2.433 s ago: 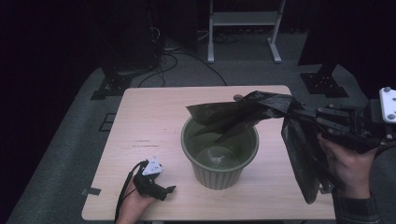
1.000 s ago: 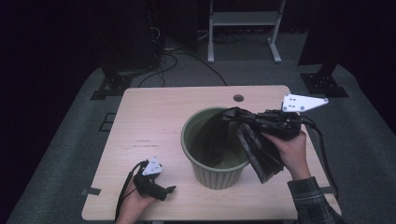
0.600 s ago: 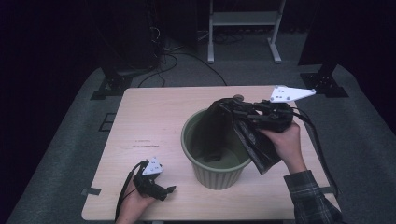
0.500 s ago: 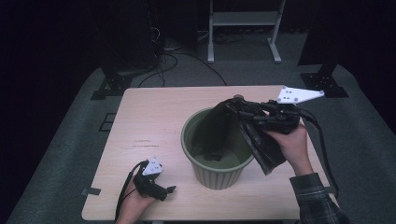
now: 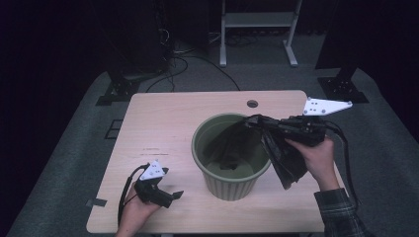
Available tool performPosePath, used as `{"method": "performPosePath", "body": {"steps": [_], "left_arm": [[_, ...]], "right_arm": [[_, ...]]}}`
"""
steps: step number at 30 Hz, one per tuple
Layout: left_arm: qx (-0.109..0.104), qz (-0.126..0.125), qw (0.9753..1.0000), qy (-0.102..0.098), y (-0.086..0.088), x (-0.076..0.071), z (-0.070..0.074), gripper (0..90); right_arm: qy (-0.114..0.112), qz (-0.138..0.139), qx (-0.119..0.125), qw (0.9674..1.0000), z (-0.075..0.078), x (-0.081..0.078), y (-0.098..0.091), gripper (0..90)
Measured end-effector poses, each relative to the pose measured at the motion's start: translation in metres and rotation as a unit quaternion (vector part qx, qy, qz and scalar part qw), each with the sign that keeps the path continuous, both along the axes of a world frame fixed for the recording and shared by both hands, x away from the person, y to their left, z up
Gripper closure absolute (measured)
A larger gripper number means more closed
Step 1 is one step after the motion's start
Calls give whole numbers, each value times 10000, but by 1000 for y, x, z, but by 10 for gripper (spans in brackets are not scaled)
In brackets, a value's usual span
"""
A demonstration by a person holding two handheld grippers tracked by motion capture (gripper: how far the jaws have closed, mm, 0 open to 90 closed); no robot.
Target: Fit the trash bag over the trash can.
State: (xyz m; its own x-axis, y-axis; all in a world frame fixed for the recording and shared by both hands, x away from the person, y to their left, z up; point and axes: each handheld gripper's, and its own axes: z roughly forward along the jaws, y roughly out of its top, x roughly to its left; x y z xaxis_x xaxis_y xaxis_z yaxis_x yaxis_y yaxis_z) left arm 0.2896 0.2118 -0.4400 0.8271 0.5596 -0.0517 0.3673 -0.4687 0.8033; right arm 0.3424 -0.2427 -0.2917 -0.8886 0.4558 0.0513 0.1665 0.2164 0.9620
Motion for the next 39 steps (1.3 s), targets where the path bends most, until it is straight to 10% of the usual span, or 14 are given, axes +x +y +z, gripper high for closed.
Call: {"method": "performPosePath", "body": {"steps": [9,22,39], "left_arm": [[-520,-568,9966,-285,0,-7,62,102],[-925,-1266,9857,-617,-50,27,130,338],[-625,-2016,9728,-952,-134,73,154,502]], "right_arm": [[55,220,49,9997,-1,4,10,897],[156,374,41,9992,-2,5,15,897],[203,562,99,9982,-1,8,24,897]]}}
